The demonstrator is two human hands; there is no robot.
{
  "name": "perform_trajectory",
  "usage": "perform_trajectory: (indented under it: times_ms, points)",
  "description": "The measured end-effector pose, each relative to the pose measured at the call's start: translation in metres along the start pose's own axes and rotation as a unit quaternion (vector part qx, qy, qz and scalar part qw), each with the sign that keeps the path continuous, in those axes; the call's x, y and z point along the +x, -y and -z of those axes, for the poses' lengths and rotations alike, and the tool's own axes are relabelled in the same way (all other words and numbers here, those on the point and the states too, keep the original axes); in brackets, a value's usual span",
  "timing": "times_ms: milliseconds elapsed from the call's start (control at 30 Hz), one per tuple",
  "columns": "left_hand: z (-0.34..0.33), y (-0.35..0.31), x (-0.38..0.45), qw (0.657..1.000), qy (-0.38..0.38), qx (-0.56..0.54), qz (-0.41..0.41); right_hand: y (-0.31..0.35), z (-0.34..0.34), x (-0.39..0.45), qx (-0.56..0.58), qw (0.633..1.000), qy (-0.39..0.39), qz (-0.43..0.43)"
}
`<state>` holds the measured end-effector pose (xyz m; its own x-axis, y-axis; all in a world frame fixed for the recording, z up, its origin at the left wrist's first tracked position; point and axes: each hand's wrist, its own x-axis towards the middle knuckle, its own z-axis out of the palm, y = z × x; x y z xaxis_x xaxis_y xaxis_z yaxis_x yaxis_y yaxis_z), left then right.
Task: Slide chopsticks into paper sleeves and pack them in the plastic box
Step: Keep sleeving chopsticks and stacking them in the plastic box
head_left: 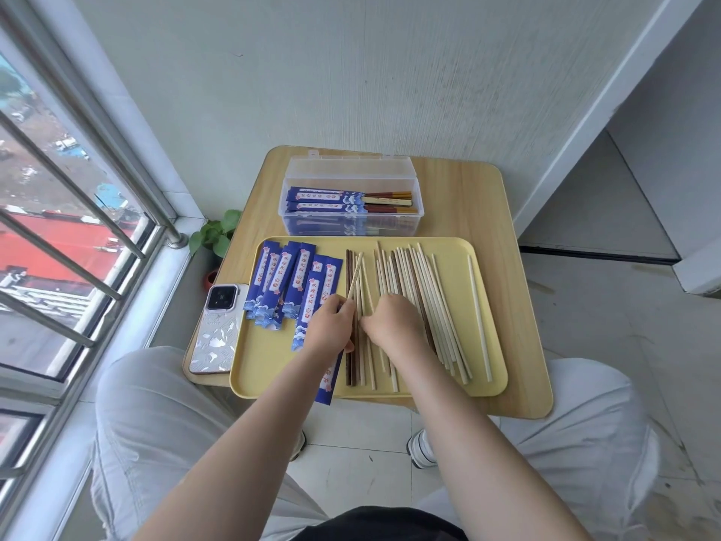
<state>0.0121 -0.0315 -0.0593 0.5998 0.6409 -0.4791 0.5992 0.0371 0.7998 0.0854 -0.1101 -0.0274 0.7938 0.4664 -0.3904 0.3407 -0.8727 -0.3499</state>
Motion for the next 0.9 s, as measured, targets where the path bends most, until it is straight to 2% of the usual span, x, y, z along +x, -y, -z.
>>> perform_trajectory:
  times_ms: [133, 267, 367, 433, 600, 900]
  points:
    - [0.003, -0.005, -0.003, 0.998, 0.015, -0.062, 0.001, -0.008, 0.026, -0.002, 0.155, 0.987, -0.010, 0.029]
    - [0.009, -0.015, -0.007, 0.993, 0.038, -0.110, -0.004, -0.013, 0.059, -0.012, 0.339, 0.938, 0.017, 0.074]
    - [0.014, -0.023, -0.007, 0.990, 0.059, -0.124, -0.001, -0.011, 0.077, -0.015, 0.425, 0.897, 0.027, 0.116]
    - [0.016, -0.027, -0.009, 0.990, 0.068, -0.123, -0.002, -0.011, 0.084, -0.015, 0.436, 0.887, 0.003, 0.151]
    - [0.018, -0.033, -0.014, 0.989, 0.069, -0.132, 0.002, -0.011, 0.091, -0.013, 0.439, 0.866, -0.152, 0.186]
    - [0.018, -0.028, -0.014, 0.993, 0.037, -0.114, 0.018, -0.011, 0.098, -0.007, 0.469, 0.848, -0.189, 0.160]
